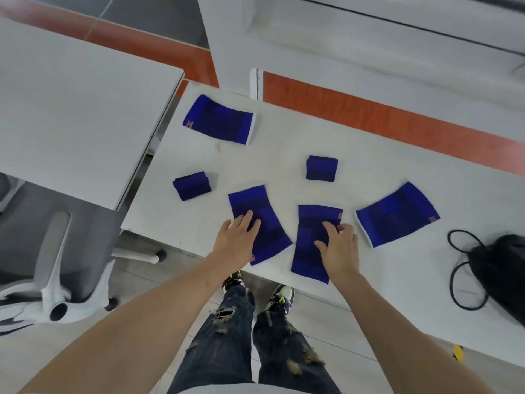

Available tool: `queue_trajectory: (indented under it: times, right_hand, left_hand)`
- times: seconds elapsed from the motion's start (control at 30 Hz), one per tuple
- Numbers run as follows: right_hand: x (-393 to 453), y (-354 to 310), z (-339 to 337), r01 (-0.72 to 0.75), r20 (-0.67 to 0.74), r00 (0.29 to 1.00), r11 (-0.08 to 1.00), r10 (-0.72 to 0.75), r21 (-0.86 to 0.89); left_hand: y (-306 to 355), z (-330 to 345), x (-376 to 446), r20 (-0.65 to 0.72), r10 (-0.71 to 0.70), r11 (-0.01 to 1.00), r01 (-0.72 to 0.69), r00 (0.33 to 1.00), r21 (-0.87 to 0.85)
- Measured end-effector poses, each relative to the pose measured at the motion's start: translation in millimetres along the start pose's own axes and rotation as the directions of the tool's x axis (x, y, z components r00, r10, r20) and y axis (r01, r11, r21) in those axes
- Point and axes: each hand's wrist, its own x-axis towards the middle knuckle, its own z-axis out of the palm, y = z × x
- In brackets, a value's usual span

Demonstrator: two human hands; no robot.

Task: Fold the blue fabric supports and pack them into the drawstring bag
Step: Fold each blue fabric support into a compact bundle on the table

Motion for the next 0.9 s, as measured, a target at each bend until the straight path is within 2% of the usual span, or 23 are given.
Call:
queue_trajectory:
  times: [0.13, 0.23, 0.4, 0.53, 0.67, 0.8, 0.9]
  right_hand:
    - [0, -2, -5, 0.005, 0.042, 0.999, 0.98, -0.014, 0.199]
    - [-2, 2, -11, -0.032, 0.054, 0.998, 0.945, 0.015, 0.325]
    - [-14, 13, -27, 0.059, -0.094, 0.995, 0.929, -0.026, 0.364]
    - [-21, 20, -36, 0.117, -0.182, 0.982, 0.903, -0.044, 0.414]
    - [-25, 18, -45, 0.157, -0.208, 0.976, 0.869, -0.064, 0.469]
    - [-26, 12, -52, 0.22, -0.256, 0.961, 0.842, -0.101, 0.493]
    - [-26, 4, -57, 0.227, -0.25, 0.963, 0.816, -0.104, 0.532]
  left_hand:
    - [10, 0, -3, -0.018, -0.032, 0.999, 0.032, 0.999, 0.008]
    - [20, -3, 0, -0.007, -0.069, 0.996, 0.068, 0.998, -0.059]
    - [23, -5, 5, -0.086, -0.062, 0.994, 0.053, 0.994, -0.096]
    - [19, 2, 0, 0.028, -0.074, 0.992, 0.077, 0.997, -0.103]
    - [32, 0, -5, 0.071, -0.071, 0.997, 0.074, 0.995, -0.036]
    - [52, 2, -4, 0.129, -0.104, 0.957, 0.135, 0.986, -0.257]
    - [57, 0, -2, 0.118, -0.123, 0.909, 0.159, 0.985, -0.386]
